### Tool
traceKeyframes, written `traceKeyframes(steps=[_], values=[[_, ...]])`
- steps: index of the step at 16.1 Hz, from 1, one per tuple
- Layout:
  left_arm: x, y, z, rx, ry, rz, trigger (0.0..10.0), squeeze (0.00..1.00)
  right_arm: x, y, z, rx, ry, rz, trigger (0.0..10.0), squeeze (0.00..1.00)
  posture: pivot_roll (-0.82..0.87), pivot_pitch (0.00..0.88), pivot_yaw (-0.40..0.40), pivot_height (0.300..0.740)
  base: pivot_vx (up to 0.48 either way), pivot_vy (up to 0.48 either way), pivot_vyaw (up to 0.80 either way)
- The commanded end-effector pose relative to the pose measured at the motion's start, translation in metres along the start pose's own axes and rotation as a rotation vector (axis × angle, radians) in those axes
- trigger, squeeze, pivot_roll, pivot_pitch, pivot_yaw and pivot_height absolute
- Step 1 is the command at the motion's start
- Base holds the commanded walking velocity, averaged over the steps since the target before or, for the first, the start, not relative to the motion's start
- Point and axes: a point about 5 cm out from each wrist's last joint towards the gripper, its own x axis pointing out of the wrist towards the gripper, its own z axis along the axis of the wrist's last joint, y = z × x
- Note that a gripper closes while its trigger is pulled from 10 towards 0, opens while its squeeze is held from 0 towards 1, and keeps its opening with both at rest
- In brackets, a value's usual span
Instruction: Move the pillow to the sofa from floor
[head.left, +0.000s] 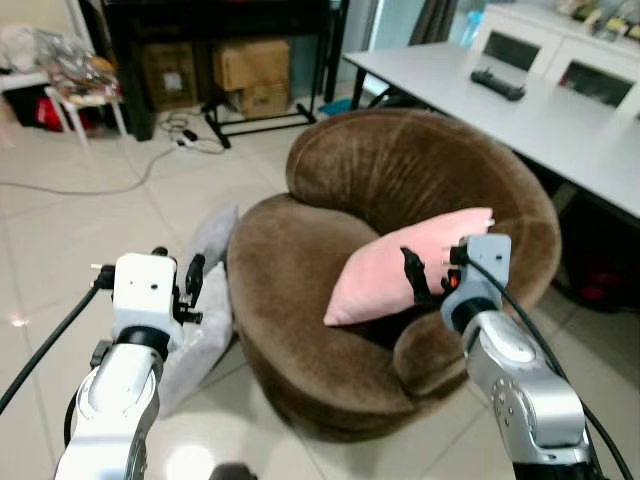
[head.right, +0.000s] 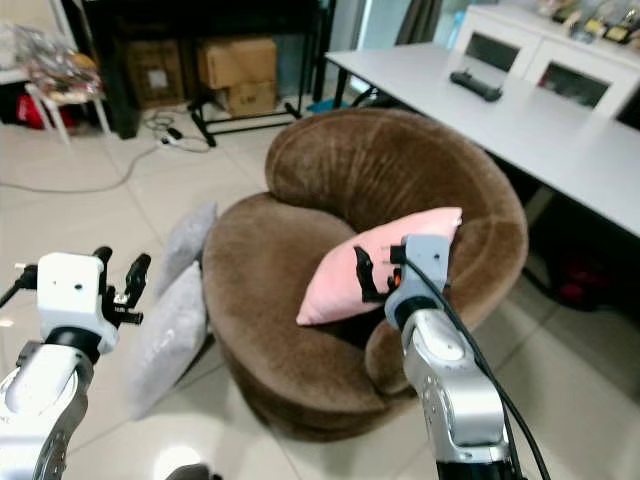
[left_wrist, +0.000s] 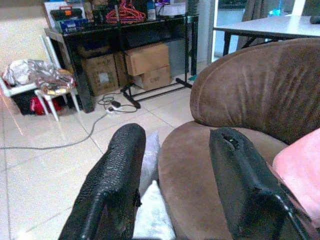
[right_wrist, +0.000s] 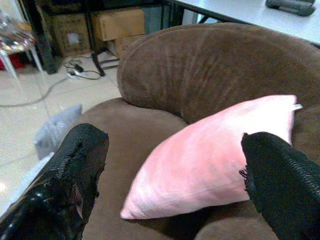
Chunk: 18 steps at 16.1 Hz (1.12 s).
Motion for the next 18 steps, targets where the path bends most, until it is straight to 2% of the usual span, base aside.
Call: traceKeyframes(steps=[1,7,18], values=[[0.0007,-0.0023,0.0032,-0.007,-0.011,-0.002,10.0,0.0,0.0019,-0.0036,0.005,-0.018,-0.005,-0.007,10.0,1.0,0.08,0.0,-0.121,0.74,0.0,0.0,0.0],[0.0015,-0.0064,0.0015,-0.014,-0.007,-0.01,10.0,0.0,-0.0001,-0.0097,0.0058,-0.044,0.0,-0.015,10.0,1.0,0.07,0.0,-0.123,0.74,0.0,0.344,0.0],[0.0013,-0.0073,0.0009,-0.003,-0.005,-0.011,10.0,0.0,0.0044,-0.0116,0.0054,-0.067,0.01,-0.006,10.0,1.0,0.08,0.0,-0.135,0.74,0.0,0.386,0.0]])
